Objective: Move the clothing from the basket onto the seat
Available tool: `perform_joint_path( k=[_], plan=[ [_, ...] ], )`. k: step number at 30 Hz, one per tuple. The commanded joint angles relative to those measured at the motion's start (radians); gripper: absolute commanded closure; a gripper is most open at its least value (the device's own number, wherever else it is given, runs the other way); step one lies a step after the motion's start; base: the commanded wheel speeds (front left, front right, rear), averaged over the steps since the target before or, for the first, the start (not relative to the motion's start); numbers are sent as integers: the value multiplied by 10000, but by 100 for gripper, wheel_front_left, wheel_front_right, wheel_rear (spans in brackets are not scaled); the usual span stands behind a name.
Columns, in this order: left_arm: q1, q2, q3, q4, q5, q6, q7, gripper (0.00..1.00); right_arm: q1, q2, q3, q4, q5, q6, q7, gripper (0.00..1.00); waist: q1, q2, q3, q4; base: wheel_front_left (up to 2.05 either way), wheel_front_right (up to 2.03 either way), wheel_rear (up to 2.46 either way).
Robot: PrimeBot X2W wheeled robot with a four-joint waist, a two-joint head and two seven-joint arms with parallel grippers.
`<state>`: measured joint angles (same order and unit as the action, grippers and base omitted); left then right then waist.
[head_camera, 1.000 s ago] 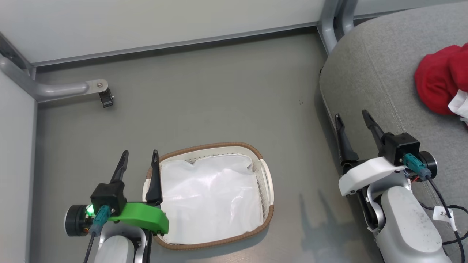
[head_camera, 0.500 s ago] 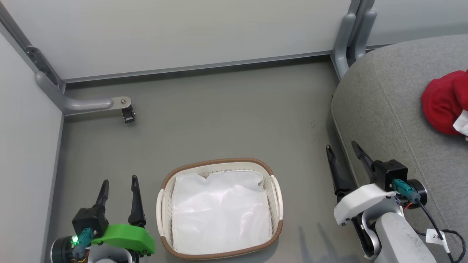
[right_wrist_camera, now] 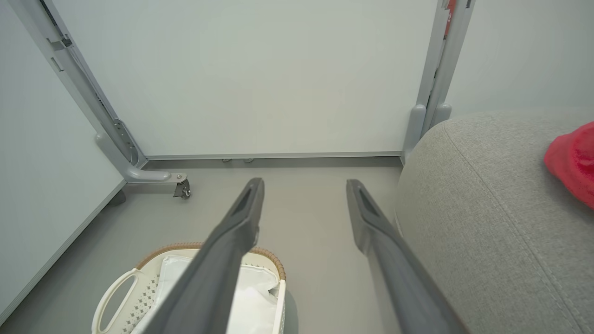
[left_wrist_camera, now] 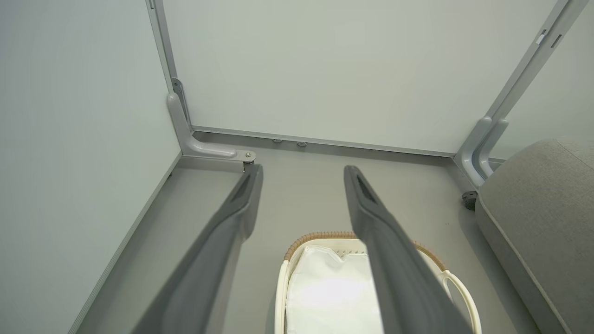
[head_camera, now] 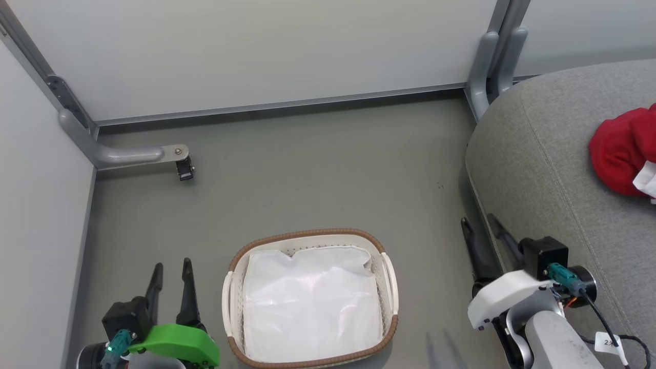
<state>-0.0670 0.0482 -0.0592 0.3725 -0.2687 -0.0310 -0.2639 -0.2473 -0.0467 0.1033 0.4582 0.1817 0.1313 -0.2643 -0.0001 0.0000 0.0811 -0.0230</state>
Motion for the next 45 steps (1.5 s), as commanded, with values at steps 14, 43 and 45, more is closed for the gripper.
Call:
perform_joint_path(
  k=[14, 43, 45],
  plan=[
    [-84, -20, 233, 84, -1900, -143, 555, 100, 349, 28, -312, -74, 2037, -1, 560, 100, 1, 0, -67, 20, 0, 0, 0],
    [-233, 2, 783, -448, -6114, -464, 1726, 100, 740, -3, -992, -864, 6519, -3, 1733, 100, 1, 0, -247, 73, 0, 0, 0],
    [-245, 4, 814, -473, -6364, -485, 1793, 100, 765, -4, -1033, -909, 6778, -3, 1799, 100, 1, 0, -259, 77, 0, 0, 0]
  ],
)
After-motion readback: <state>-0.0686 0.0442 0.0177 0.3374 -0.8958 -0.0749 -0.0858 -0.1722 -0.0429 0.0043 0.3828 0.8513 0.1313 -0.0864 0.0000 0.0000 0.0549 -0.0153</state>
